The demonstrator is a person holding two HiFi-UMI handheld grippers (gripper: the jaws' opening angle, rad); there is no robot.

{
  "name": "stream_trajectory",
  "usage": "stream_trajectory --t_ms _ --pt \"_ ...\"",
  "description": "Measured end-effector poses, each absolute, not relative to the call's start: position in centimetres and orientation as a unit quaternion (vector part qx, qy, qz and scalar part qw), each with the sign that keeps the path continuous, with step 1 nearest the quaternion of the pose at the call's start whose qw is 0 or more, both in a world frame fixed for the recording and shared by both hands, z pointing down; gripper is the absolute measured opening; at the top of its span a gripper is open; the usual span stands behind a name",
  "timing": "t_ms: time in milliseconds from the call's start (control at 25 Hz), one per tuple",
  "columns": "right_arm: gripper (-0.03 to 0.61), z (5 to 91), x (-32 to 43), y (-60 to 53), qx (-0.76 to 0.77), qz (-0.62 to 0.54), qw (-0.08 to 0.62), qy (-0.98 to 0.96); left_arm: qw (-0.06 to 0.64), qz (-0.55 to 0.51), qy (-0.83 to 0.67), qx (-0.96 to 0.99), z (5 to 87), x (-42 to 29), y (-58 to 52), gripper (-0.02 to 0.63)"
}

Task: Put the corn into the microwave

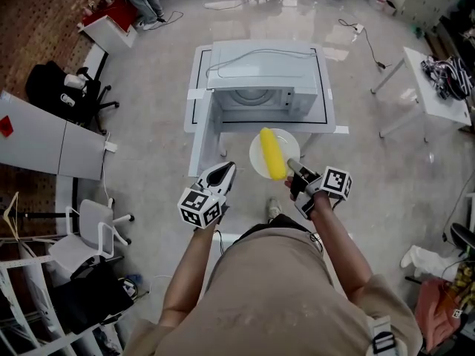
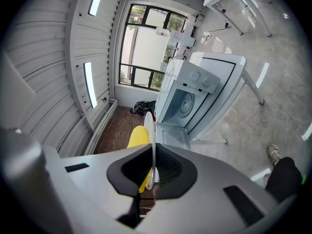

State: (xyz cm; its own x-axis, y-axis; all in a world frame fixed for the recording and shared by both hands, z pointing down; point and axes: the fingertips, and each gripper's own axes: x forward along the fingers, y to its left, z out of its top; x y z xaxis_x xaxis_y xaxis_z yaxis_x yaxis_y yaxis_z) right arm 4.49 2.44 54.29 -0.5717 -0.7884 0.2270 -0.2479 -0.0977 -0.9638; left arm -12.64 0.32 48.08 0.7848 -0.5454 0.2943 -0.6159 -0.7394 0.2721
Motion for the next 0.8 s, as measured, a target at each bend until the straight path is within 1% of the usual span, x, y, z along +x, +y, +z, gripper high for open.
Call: stream_trajectory --t_ms 520,640,800 --pt "0.014 55.8 6.9 -1.8 -0.392 -0.628 0.213 0.638 0.182 0.103 -0.323 0.923 49.1 -9.8 -3.9 0.002" --pt "0.014 56.1 6.9 -2.3 -0.393 -0.631 0.213 0.634 0.172 0.107 -0.323 0.924 49.0 -9.2 -4.7 0.002" --pt "0.014 56.6 6.2 -2.8 -0.395 -0.638 0.215 0.625 0.179 0.097 -0.322 0.925 49.0 -9.2 -5.8 0.002"
